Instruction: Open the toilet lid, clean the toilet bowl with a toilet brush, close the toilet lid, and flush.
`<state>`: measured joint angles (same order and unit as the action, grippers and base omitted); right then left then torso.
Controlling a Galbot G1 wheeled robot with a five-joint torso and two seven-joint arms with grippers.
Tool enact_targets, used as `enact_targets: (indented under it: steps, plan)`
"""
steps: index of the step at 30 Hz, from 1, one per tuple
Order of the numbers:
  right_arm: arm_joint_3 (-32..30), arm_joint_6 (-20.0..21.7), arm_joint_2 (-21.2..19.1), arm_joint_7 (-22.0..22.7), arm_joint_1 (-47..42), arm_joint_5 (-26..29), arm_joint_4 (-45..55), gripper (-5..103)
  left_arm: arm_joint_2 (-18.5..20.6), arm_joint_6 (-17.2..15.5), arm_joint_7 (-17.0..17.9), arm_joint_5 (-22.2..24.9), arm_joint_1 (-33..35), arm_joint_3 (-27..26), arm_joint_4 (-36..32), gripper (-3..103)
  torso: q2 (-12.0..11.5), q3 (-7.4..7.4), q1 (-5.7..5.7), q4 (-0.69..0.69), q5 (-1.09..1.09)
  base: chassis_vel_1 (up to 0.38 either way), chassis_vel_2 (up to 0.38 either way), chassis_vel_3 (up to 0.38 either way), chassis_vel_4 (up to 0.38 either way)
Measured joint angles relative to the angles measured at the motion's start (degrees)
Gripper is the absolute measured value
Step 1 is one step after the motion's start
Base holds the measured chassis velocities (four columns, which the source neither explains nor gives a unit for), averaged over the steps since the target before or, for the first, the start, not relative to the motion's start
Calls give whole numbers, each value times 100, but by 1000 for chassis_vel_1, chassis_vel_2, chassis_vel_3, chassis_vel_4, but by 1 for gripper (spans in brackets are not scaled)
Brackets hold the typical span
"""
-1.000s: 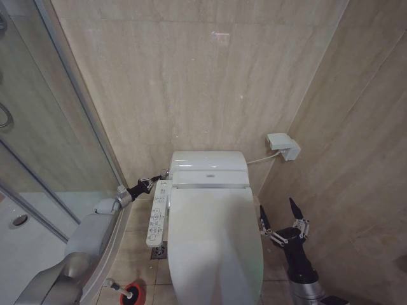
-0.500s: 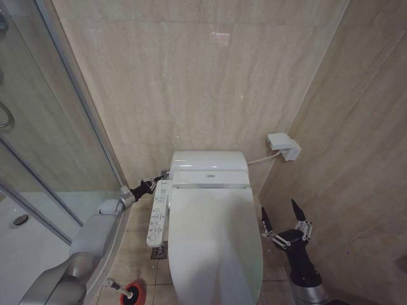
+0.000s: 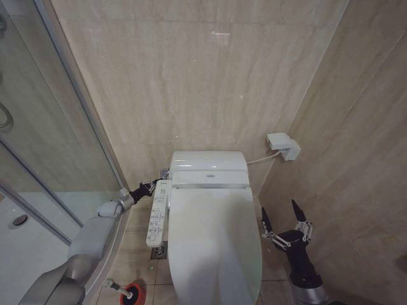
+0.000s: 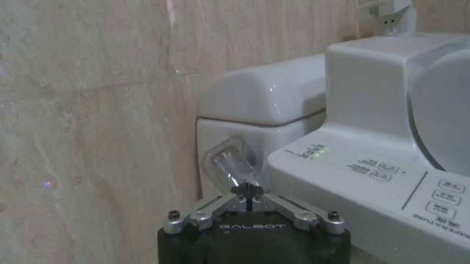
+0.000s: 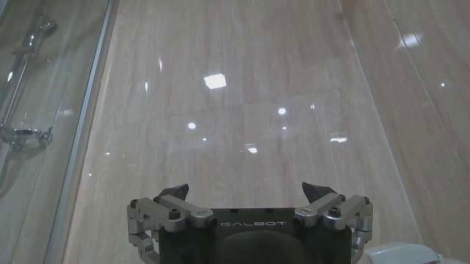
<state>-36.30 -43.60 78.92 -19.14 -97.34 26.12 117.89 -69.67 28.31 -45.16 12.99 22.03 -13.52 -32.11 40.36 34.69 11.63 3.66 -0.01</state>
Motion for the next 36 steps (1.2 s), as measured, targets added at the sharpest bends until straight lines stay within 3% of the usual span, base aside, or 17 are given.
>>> enact_targets:
  steps: [36]
  plan:
    - [-12, -7, 4, -2, 48, -4, -43, 100, -140, -9, 2, -44, -174, 44, 269, 0, 1, 0, 0, 1, 1, 0, 0, 0, 0]
